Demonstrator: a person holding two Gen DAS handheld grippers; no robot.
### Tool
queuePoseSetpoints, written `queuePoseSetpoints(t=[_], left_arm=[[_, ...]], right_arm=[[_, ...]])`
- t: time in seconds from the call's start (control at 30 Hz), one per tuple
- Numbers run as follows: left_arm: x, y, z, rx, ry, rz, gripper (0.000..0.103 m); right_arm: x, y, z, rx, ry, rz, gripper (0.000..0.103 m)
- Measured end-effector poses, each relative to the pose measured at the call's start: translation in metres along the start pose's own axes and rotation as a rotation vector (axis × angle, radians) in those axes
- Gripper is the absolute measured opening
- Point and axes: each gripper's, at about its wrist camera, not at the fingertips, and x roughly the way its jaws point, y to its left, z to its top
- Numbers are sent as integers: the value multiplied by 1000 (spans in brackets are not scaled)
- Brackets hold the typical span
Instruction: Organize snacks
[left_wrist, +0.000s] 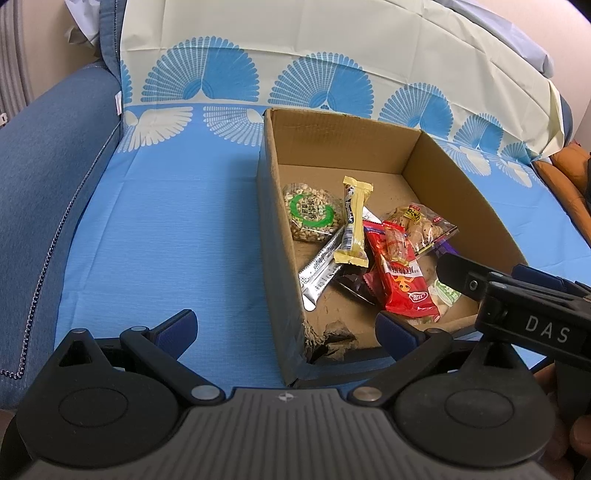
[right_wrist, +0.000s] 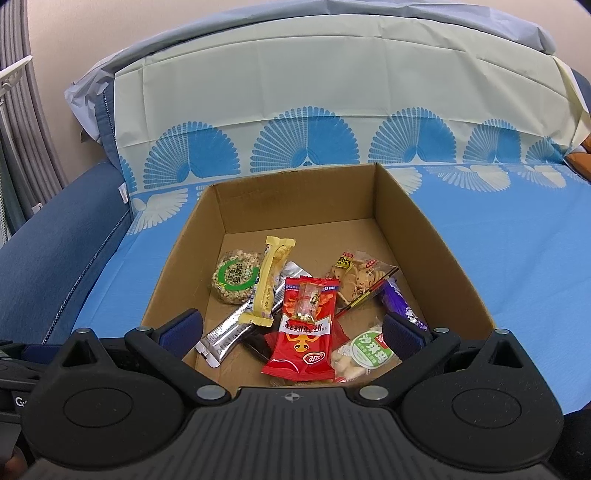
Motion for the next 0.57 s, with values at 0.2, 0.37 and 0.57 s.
queuePoseSetpoints(t=[0.2, 0.37, 0.57], left_arm=[[1, 0, 1, -1, 0, -2, 102], [0, 0, 1, 1, -4, -3, 102], [-1, -2, 2, 19, -28, -11, 102]], right_arm=[[1, 0, 0, 4, 1, -1, 102], [1, 1, -1, 8, 2, -5, 102], [0, 0, -2, 28, 7, 1, 102]])
